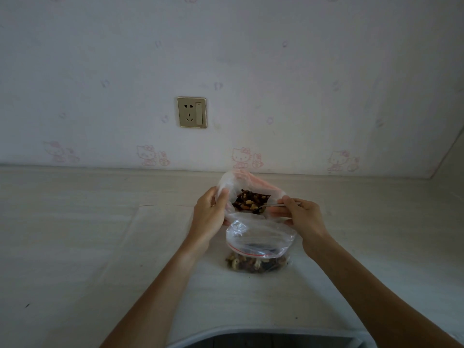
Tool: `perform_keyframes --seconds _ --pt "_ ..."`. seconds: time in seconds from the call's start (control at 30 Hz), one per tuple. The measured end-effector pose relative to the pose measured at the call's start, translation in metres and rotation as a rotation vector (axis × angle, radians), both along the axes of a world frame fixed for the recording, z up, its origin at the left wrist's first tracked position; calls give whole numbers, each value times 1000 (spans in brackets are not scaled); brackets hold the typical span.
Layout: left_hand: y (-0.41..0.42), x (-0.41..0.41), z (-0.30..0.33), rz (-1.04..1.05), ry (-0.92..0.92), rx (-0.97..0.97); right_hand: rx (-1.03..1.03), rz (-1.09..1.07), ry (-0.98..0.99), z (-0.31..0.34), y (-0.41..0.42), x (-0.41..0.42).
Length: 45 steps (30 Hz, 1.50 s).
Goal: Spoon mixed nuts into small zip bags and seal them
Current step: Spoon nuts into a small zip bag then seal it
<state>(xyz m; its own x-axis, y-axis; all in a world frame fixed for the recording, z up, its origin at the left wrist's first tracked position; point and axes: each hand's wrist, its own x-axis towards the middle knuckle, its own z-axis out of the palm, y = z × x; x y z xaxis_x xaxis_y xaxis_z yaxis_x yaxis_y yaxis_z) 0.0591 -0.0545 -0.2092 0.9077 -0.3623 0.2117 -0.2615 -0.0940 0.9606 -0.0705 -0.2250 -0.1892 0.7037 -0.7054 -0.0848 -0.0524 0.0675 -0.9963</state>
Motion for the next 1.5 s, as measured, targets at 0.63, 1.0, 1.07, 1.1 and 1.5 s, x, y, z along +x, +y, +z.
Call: perform_keyframes --seconds 0.63,1.0,1.07,1.1,1.5 --pt "37 -31 1 34 -179 341 -85 105 -169 36 -12 -51" --pt "41 -57 8 -120 -168 223 -588 246 -137 26 12 -90" --pt "41 -59 12 -128 -168 185 -879 328 -106 31 16 -97" --pt "41 -60 14 -137 -171 168 -1036 369 -95 33 18 -101" --pt "45 -60 18 -108 -240 180 -1476 335 -128 49 26 -105"
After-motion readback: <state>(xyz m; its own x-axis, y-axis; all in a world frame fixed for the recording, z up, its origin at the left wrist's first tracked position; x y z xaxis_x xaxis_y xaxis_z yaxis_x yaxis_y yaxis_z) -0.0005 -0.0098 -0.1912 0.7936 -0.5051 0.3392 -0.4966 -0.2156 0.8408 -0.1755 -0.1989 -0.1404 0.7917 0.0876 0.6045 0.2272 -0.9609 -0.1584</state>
